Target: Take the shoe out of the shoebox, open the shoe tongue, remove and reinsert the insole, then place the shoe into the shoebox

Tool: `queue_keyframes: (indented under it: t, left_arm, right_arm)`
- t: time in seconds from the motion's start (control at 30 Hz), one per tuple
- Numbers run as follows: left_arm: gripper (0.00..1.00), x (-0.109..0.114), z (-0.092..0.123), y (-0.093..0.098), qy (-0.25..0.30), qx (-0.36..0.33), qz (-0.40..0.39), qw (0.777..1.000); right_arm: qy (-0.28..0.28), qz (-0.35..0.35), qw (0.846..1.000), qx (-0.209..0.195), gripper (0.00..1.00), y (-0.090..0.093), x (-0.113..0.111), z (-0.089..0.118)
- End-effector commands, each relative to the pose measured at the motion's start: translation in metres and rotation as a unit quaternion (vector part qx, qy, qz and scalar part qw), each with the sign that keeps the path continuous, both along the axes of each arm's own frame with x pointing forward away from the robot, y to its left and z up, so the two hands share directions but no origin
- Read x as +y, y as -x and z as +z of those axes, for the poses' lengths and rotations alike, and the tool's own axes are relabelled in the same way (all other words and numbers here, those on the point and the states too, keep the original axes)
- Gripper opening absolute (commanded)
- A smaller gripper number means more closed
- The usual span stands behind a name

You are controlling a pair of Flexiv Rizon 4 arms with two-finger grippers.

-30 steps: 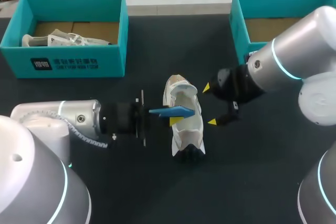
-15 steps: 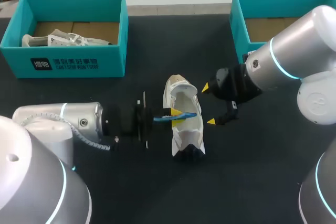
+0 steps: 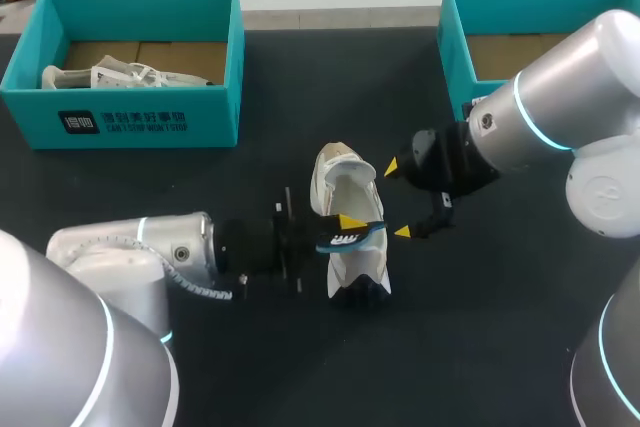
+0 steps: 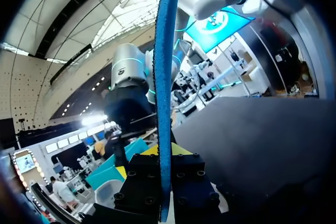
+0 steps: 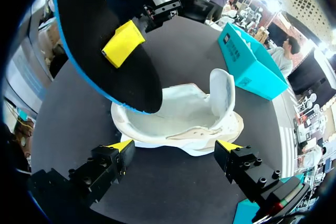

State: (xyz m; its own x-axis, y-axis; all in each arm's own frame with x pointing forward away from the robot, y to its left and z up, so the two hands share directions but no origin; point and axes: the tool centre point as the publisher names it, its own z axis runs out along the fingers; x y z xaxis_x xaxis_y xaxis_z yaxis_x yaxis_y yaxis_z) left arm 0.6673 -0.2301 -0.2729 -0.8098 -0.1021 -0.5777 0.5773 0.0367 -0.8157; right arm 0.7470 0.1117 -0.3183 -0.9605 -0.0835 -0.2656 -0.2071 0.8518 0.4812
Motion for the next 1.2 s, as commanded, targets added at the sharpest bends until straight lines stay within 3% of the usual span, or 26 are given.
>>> queue_keyframes:
  t: [0.03,1.2]
  left_arm:
    - [0.0,-0.008,-0.006,-0.008,-0.008,-0.001,-0.001,1.0]
    - [0.0,-0.005,-0.063,-0.055,-0.065,-0.025,0.01,0.998]
  right_arm:
    - [0.001,-0.001,1.0,-0.001,1.0,0.0,0.001,-0.001]
    - [0.001,-0.001,1.0,-0.001,1.0,0.0,0.001,-0.001]
